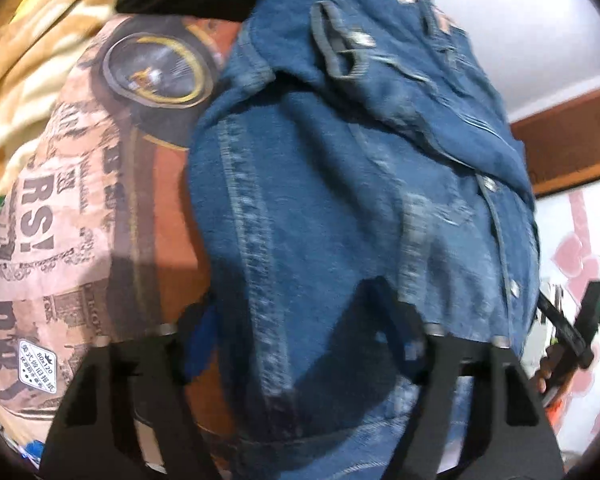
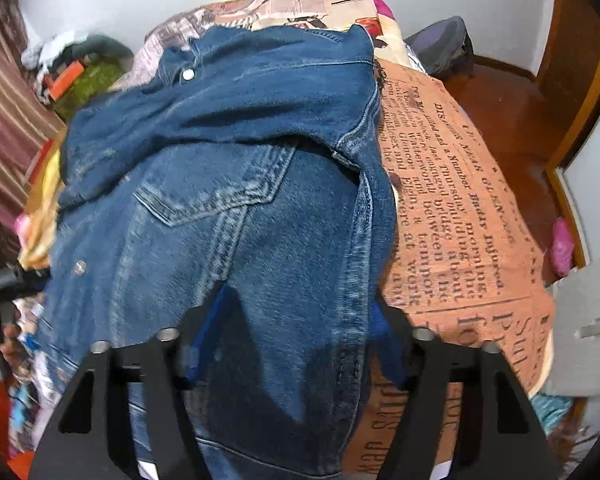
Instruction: Fold large clothes
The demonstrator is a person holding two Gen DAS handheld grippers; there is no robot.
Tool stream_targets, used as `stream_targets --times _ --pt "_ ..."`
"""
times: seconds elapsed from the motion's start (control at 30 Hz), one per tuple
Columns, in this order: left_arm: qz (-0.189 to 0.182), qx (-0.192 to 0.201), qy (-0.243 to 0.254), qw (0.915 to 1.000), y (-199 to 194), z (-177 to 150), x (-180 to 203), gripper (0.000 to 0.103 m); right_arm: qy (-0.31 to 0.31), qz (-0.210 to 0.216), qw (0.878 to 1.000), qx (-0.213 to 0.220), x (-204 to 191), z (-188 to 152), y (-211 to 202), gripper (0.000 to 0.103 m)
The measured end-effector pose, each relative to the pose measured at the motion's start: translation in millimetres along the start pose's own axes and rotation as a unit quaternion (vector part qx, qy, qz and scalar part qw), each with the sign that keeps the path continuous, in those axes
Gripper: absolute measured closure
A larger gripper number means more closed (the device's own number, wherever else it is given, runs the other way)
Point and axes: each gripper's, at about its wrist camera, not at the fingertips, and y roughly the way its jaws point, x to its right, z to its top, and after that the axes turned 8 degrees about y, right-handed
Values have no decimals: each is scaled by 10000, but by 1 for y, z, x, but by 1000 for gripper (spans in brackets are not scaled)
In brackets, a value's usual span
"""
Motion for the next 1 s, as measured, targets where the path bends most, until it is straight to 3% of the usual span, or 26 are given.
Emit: stream_targets --times 0.03,0.07,0.2,0.4,0.53,0.63,0.7,0.83,1.0 --pt "84 24 134 9999 -3 1 7 43 68 -2 10000 15 0 2 0 75" --pt "165 64 267 9995 -5 2 13 54 140 12 9999 33 1 3 -1 89" --pt "315 202 713 9968 -14 12 40 93 245 431 9985 237 -1 15 -12 94" --pt "-75 928 1062 9900 -61 48 67 95 -199 532 9962 661 -26 35 -36 95" --pt "-245 1449 1095 9831 -91 76 78 95 -205 675 9916 1085 -31 70 -52 95" --pt "-219 1761 1021 9788 -106 96 69 95 2 808 9881 1307 -26 98 -53 95" --pt "52 1934 942 9766 -104 108 63 95 195 726 9884 1322 -20 112 -42 95" --pt "387 1910 509 9795 -76 133 34 95 574 402 9914 1102 -1 127 -3 95" --pt "687 1297 91 9891 -18 140 0 90 1121 441 9917 443 30 128 52 95"
